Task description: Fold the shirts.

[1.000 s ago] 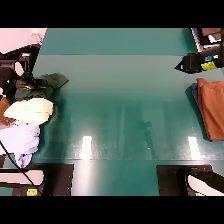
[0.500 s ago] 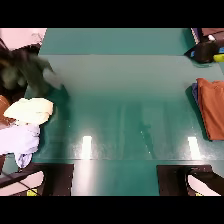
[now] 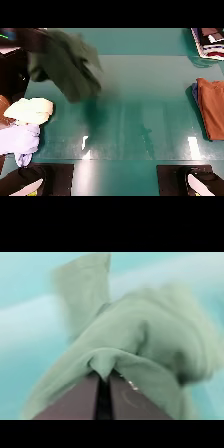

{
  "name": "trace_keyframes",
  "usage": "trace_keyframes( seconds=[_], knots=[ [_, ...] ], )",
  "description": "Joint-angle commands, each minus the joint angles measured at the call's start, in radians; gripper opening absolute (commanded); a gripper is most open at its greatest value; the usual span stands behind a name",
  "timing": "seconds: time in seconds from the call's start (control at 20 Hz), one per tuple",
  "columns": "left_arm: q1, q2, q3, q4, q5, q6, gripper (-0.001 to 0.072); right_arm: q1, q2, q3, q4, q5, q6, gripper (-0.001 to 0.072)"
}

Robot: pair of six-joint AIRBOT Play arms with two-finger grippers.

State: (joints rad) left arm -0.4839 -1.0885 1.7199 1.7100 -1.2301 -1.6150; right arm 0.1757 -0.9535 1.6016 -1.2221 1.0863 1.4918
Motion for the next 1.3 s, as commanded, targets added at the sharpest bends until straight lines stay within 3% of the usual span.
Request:
trace_keyframes(
  seconds=[0.0,0.15,0.2,0.25,0.4,0.55,0.85,1.25],
  knots=[
    [-0.212,-0.12,-0.042,-0.077,-0.011,-0.037,0.0027,-0.004,0.014,0.0,0.002,-0.001,0.001,0.0024],
    [-0.343,-0.273,-0.042,-0.168,0.041,-0.022,0.005,-0.004,0.014,0.0,0.001,0.013,0.001,0.0023],
    [-0.371,-0.312,-0.042,-0.182,0.068,0.005,0.0331,-0.004,0.014,0.0,0.001,0.02,0.001,0.0023],
    [-0.382,-0.333,-0.042,-0.179,0.089,0.012,0.0558,-0.004,0.014,0.0,0.001,0.028,0.001,0.0023],
    [-0.324,-0.332,-0.039,-0.081,0.125,0.015,0.0565,-0.004,0.014,0.0,0.0,0.056,0.001,0.0023],
    [-0.132,-0.339,-0.049,-0.083,0.119,-0.031,0.0565,-0.004,0.014,0.0,0.0,0.067,0.001,0.0024],
    [0.225,-0.466,-0.179,-0.435,0.131,-0.035,0.0565,-0.003,0.013,0.0,0.0,0.081,0.001,0.0023],
    [0.227,-0.662,-0.222,-0.557,0.211,0.0,0.0565,0.01,-0.072,0.0,-0.001,0.199,0.001,0.0023]
  ],
)
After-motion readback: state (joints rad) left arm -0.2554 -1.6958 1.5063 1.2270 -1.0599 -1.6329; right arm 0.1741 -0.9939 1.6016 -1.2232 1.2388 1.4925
